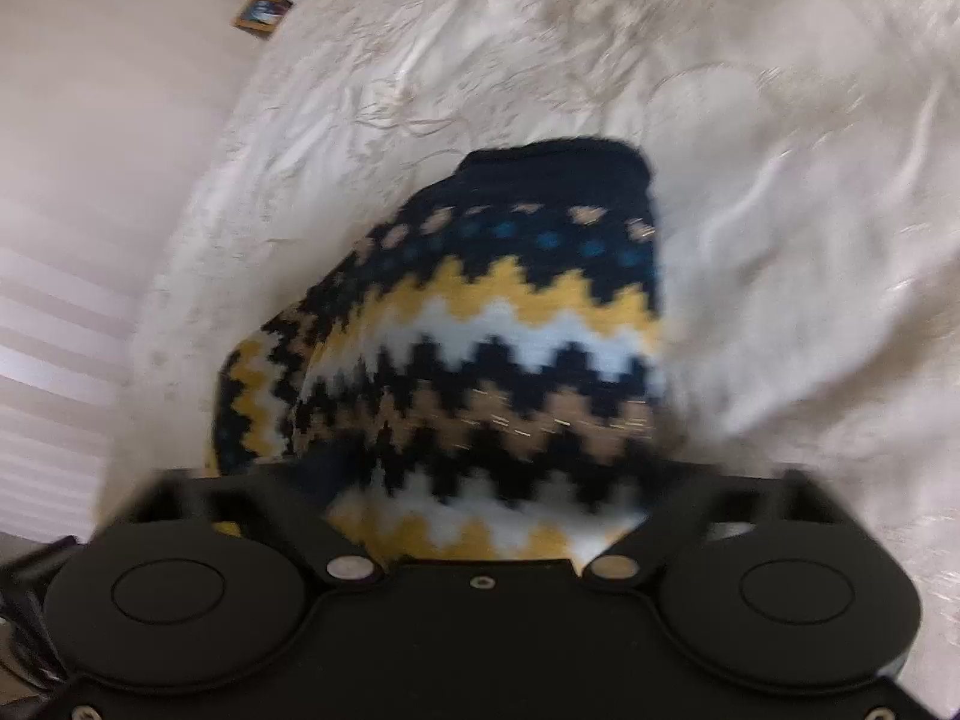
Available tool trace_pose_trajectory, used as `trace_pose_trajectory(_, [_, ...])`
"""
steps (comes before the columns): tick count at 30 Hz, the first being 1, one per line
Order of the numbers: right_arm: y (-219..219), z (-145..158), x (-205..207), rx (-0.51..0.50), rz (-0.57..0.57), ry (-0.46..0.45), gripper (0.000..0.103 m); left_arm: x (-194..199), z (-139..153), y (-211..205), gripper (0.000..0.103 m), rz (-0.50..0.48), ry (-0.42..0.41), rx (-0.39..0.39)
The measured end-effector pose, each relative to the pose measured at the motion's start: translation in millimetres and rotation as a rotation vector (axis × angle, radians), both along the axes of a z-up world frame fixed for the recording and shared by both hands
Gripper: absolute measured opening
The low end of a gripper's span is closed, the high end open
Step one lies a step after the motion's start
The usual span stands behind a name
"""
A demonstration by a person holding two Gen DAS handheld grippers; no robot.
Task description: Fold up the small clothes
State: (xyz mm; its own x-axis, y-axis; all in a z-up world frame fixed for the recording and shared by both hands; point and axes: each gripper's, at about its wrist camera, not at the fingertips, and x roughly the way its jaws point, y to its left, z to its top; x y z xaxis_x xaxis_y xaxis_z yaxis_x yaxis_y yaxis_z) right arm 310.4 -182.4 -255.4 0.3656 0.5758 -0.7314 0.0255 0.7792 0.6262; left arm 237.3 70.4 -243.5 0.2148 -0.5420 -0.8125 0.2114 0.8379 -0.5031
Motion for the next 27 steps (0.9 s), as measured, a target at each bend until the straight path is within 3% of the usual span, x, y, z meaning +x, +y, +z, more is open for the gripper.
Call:
trace_pose_trajectory(1, [-0.2, 5.6, -3.5, -0.016, -0.001, -0.015, 0.062, -0.4, 1.5, 1.5, 0.065, -0.001, 0.011, -0.019])
trace_pose_trajectory(3, [0.4, 16.6, -8.6, -0.033, -0.015, -0.035, 0.052, -4.2, 9.3, 0.3, 0.052, -0.009, -0.008, -0.024])
trace_pose_trajectory(6, [0.2, 36.3, -22.7, -0.053, -0.042, -0.066, 0.05, -14.3, 26.4, -8.2, 0.04, -0.05, -0.068, -0.012])
trace_pose_trajectory(16, [-40.8, 104.0, -108.7, 0.005, -0.1, -0.168, 0.05, -69.4, 87.7, -42.3, 0.039, -0.083, -0.184, -0.063])
trace_pose_trajectory(25, [-90.0, 118.1, -184.4, 0.038, -0.051, -0.159, 0.05, -88.8, 81.2, -55.0, 0.039, -0.099, -0.175, -0.053])
trace_pose_trajectory(27, [-98.2, 112.9, -194.8, 0.039, -0.038, -0.156, 0.055, -101.4, 70.8, -63.5, 0.039, -0.088, -0.161, -0.039])
